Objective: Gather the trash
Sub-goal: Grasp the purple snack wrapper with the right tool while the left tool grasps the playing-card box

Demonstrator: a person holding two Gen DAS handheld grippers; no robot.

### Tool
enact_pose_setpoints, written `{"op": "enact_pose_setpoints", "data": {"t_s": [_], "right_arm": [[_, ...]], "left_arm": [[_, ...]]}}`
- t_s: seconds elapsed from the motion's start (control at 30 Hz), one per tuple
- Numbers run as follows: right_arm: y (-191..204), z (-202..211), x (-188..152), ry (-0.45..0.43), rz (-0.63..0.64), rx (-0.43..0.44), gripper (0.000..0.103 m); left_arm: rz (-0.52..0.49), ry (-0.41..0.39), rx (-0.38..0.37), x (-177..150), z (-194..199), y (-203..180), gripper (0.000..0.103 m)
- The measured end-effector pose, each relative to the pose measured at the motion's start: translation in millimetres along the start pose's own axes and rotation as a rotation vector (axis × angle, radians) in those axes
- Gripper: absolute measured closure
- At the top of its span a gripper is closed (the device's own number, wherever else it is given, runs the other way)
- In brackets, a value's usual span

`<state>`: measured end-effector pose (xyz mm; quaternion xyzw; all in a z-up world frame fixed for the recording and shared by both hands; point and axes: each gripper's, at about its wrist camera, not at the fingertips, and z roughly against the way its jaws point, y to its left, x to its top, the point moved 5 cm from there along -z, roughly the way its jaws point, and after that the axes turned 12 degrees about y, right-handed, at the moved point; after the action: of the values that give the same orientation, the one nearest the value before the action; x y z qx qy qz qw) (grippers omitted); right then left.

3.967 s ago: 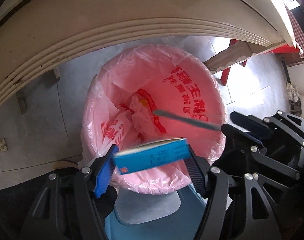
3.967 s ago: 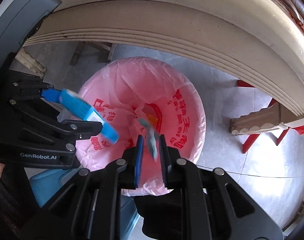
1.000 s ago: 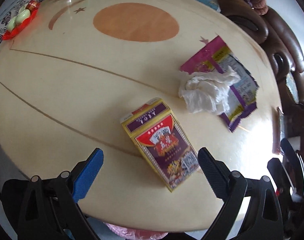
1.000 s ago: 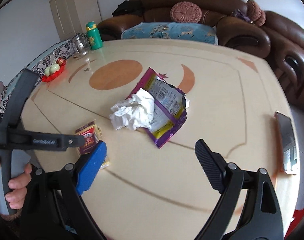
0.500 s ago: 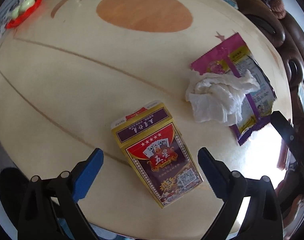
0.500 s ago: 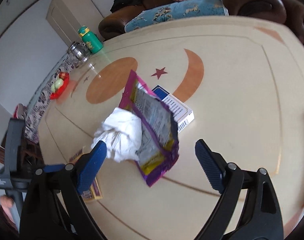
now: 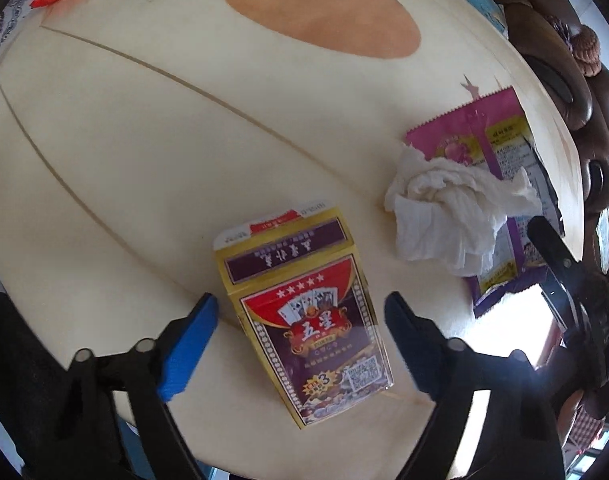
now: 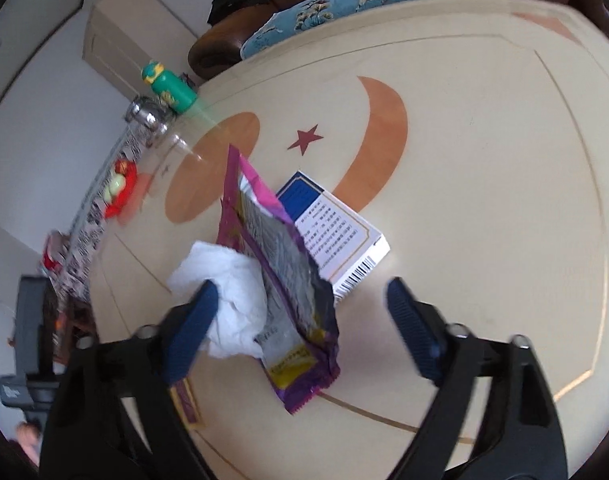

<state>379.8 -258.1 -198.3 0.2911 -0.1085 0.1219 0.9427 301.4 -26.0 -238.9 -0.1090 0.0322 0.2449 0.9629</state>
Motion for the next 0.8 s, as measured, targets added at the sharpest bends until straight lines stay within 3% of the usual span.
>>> {"op": "enact_pose_setpoints", "data": {"t_s": [0.03,0.17,0.5,0.53,0.57,0.63,0.8], "right_arm": [[-0.5,-0.6,0.5,0.004,0.000,0.004,0.050],[-1.8,-3.5,1.2,0.009,-0.005,-0.001,0.054],[3.3,9.5,-6.1,-0.039,0.002,0.003,0.054],[3.5,9.9,-6.3,-0.041,0.001,0.000,0.057],[4.1,9.9,-7.2,-0.040,0.001,0.001,0.069],[5.5,8.1,-9.5,-0.024,0.008,0.005,0.083],[5.7,6.9,-13.9,-0.033,0.007,-0.001,0.093]], "left_arm": [[-0.002,-0.001,0.004,0.2,0.4,-0.4,0.027],[-0.011,0.007,0.011,3.9,4.9,-8.3,0.028],[-0.006,0.006,0.049,5.9,4.8,-13.3,0.030],[-0.010,0.006,0.060,4.8,6.1,-13.5,0.032],[-0.012,0.003,0.068,2.7,7.8,-13.0,0.036],[-0.023,0.004,0.079,1.2,8.4,-15.9,0.037],[-0.012,0.009,0.045,2.0,11.5,-16.8,0.040]]}}
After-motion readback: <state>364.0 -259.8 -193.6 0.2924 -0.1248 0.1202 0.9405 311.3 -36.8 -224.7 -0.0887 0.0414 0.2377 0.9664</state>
